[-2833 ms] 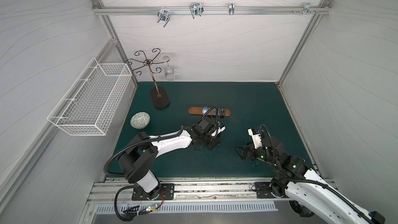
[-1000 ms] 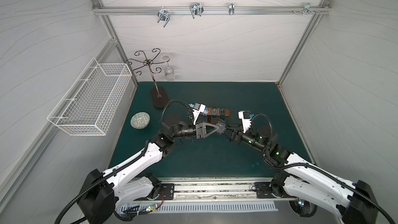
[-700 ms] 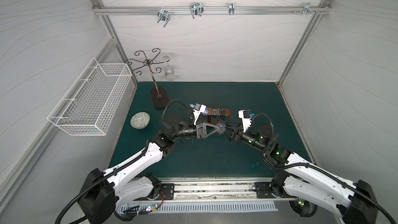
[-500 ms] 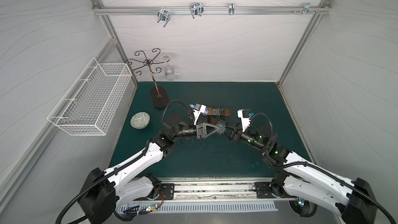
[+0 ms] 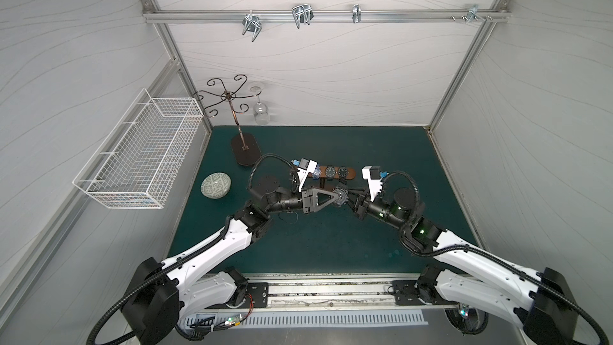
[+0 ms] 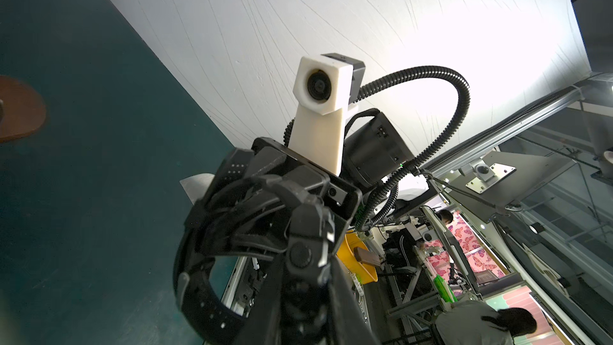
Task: Place watch on stand
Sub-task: Pick up the watch at the center of the board.
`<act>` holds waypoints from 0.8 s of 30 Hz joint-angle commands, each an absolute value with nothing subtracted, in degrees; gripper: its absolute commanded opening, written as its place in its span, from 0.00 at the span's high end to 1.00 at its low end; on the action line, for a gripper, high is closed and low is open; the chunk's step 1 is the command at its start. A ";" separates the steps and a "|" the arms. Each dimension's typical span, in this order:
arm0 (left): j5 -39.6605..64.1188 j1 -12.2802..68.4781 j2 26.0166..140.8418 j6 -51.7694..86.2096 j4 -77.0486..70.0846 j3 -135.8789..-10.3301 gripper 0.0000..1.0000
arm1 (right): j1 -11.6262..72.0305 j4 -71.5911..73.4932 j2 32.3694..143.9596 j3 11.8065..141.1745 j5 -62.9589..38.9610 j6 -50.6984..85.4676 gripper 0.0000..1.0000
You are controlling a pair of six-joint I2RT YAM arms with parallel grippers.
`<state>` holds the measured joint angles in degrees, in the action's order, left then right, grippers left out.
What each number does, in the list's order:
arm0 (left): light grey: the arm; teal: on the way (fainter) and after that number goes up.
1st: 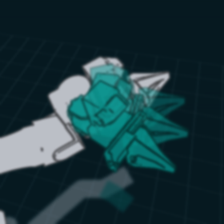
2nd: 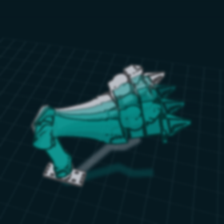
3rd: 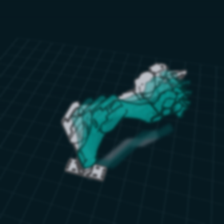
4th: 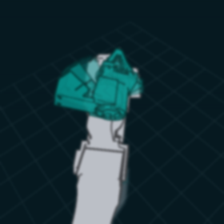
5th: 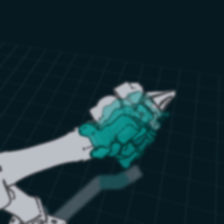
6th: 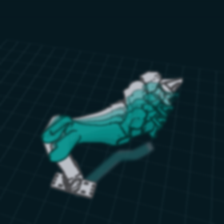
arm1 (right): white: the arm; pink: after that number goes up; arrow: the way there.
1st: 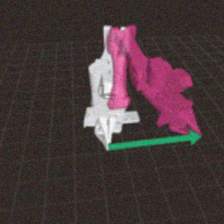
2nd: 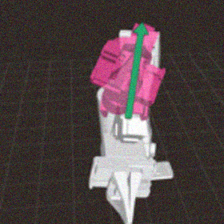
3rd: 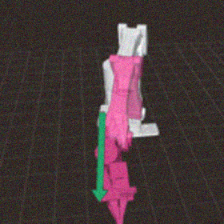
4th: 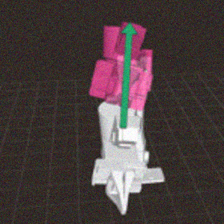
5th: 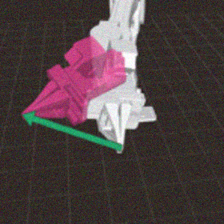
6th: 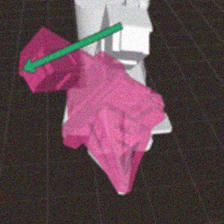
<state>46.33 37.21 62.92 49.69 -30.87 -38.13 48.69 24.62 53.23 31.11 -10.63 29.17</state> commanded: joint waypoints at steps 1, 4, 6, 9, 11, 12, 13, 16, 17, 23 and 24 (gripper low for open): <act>46.85 37.17 63.45 49.75 -34.43 -38.55 0.88 | 49.19 27.06 51.52 31.44 -11.95 28.66 0.95; 46.46 37.17 63.32 49.23 -33.71 -38.67 0.85 | 49.17 26.14 51.17 31.77 -12.14 28.38 1.00; 46.07 37.18 63.11 48.62 -32.60 -38.93 0.80 | 49.16 25.06 51.07 32.15 -11.89 28.33 1.00; 45.58 37.18 62.40 47.35 -30.51 -39.39 0.69 | 49.14 23.42 50.81 32.71 -11.65 28.04 1.00; 45.27 37.15 61.58 45.49 -28.52 -39.63 0.59 | 49.17 22.02 50.55 33.09 -11.03 27.72 1.00; 44.88 37.16 60.90 44.00 -26.68 -39.96 0.55 | 49.13 21.55 50.28 33.12 -10.93 27.51 1.00; 44.10 37.14 59.88 42.10 -24.89 -40.39 0.51 | 49.13 21.29 49.99 33.03 -10.90 27.06 1.00; 41.22 37.15 56.52 35.88 -15.88 -42.07 0.41 | 49.18 18.43 48.78 33.57 -9.68 25.80 1.00; 40.00 37.16 55.46 33.50 -12.90 -42.98 0.39 | 49.15 16.75 48.61 34.07 -9.11 25.36 1.00; 30.85 38.66 49.80 17.19 2.62 -46.96 0.17 | 49.19 3.96 47.82 38.50 -3.66 22.42 1.00; 28.42 39.14 49.20 14.98 4.32 -47.09 0.01 | 49.16 2.28 47.51 39.03 -2.76 22.24 1.00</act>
<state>35.48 38.06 50.94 25.56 -3.33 -44.29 48.80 9.04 49.17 36.82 -6.28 24.51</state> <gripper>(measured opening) 0.872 0.103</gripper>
